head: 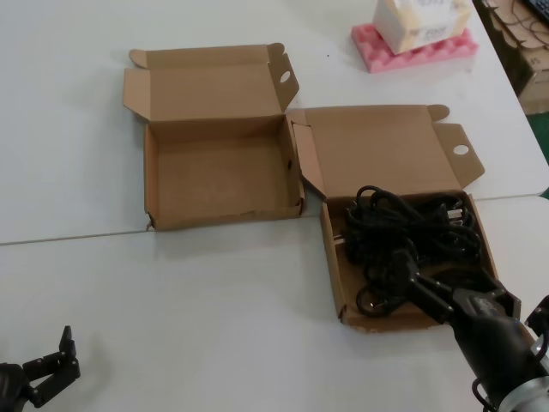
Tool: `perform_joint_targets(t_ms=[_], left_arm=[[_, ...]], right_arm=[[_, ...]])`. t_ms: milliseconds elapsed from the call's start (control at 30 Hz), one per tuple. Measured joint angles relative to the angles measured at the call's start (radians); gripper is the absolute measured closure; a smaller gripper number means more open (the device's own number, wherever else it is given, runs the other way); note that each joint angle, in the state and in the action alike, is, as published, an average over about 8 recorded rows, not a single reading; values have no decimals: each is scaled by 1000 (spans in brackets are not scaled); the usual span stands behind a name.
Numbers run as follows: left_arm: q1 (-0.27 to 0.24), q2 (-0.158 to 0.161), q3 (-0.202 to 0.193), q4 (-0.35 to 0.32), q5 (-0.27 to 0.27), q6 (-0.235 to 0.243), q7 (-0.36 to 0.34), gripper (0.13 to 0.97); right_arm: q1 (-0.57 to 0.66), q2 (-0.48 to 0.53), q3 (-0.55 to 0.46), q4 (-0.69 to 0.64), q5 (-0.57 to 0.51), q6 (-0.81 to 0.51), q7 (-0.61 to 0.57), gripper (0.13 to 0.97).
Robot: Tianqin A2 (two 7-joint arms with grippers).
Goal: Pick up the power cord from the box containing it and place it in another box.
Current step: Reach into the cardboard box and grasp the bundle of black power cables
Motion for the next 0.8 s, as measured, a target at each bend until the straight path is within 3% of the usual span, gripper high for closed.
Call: perform_joint_targets(t_ms=[600,800], left_arm=[[0,0,0,0,0,0,0,132],[0,0,0,0,0,0,0,139]], right_arm=[[0,-1,1,0,-2,-1,0,129],[-4,-34,52,15,-36,-39,0,129]])
